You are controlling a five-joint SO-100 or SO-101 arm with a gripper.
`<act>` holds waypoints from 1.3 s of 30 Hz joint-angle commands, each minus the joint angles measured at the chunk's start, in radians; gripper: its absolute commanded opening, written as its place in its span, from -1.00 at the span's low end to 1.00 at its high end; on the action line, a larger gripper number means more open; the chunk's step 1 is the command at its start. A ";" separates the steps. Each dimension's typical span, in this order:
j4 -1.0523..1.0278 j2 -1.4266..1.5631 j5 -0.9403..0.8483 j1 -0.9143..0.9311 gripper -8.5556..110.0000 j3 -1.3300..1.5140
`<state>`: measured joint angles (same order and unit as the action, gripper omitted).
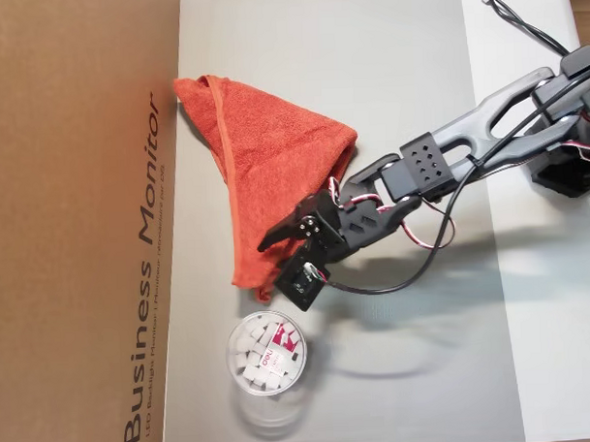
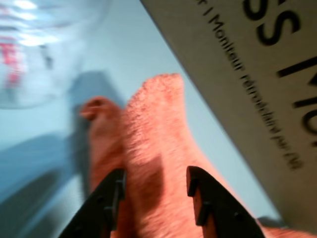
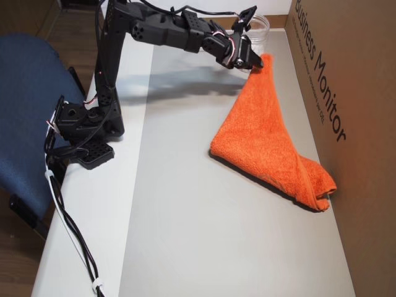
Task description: Fold the blanket.
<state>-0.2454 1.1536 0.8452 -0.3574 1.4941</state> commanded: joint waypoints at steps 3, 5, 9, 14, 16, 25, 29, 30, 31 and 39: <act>0.000 0.176 0.175 -0.041 -0.65 0.112; 0.000 0.224 0.212 -0.060 -0.65 0.156; 0.000 0.322 0.230 -0.067 -0.66 0.242; 0.002 0.451 0.232 -0.052 -0.66 0.354; 0.002 0.509 0.232 -0.044 -0.66 0.397; 0.002 0.732 0.463 0.025 -0.66 0.560; 0.000 0.825 0.612 0.060 -0.66 0.621; 0.000 0.848 0.635 0.075 -0.66 0.637; 0.000 0.871 0.653 0.089 -0.66 0.653; 0.000 1.060 0.736 0.195 -0.67 0.782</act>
<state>-0.2454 2.1322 1.5478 -0.1917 2.2672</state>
